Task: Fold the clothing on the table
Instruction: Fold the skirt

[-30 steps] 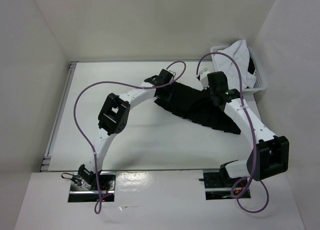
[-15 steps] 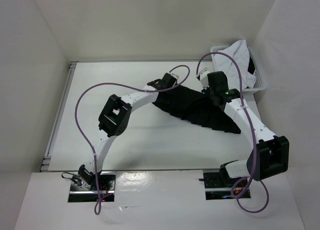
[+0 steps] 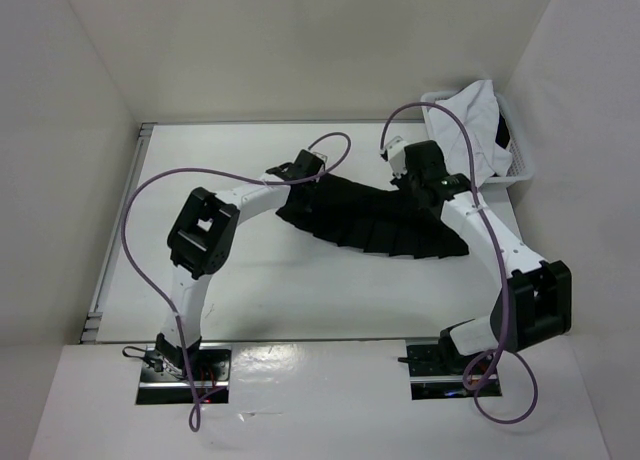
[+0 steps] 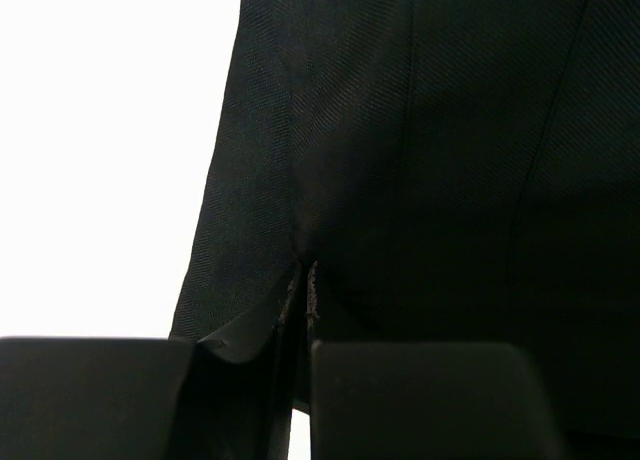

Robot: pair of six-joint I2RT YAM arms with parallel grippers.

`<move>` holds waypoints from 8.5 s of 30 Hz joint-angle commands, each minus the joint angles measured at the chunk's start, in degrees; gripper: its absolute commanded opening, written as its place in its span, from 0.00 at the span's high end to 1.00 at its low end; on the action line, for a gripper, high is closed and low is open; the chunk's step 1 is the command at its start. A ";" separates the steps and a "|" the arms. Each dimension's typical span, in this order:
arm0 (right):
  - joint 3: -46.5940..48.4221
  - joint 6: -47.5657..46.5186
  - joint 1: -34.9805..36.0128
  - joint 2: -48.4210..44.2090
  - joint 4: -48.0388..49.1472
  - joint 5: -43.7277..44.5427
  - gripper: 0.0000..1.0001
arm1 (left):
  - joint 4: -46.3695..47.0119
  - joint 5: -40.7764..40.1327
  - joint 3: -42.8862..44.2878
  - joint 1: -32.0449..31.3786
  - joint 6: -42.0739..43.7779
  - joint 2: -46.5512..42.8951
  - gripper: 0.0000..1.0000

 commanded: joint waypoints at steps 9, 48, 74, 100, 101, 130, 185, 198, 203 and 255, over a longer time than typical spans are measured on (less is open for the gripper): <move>1.99 -1.24 9.16 4.16 -1.32 5.60 1.00 | -8.50 -5.49 -6.21 9.17 0.57 -2.19 0.92; 5.77 2.18 11.13 6.45 -8.99 -5.48 0.42 | -7.44 -3.91 -7.88 10.94 2.15 -5.53 0.92; 9.72 6.59 0.91 20.96 -6.33 -19.53 0.48 | -5.86 -0.92 -13.85 10.94 3.74 -9.05 0.92; 7.00 2.54 13.54 11.47 -14.24 -13.65 0.44 | -8.41 1.80 -14.47 12.86 5.40 -13.00 0.98; 7.00 2.54 14.61 11.46 -14.77 -13.12 0.44 | -9.10 3.02 -13.95 12.87 5.41 -13.00 0.91; 3.66 3.07 17.79 10.76 -14.33 -11.36 0.44 | -17.20 25.27 -13.85 17.97 11.74 -15.38 0.40; -6.53 4.83 30.00 14.28 -3.43 0.59 0.20 | -17.20 25.27 -14.38 19.02 12.26 -14.32 1.00; -9.26 4.83 30.00 16.47 3.33 7.62 0.30 | -16.67 24.12 -15.43 19.02 12.26 -15.99 1.00; -9.26 4.21 30.00 17.08 4.47 9.29 0.51 | -16.67 23.60 -15.43 19.02 12.26 -16.52 1.00; 26.15 -18.11 15.33 25.43 30.74 32.32 0.99 | -17.64 39.07 8.56 30.45 20.44 -19.16 1.00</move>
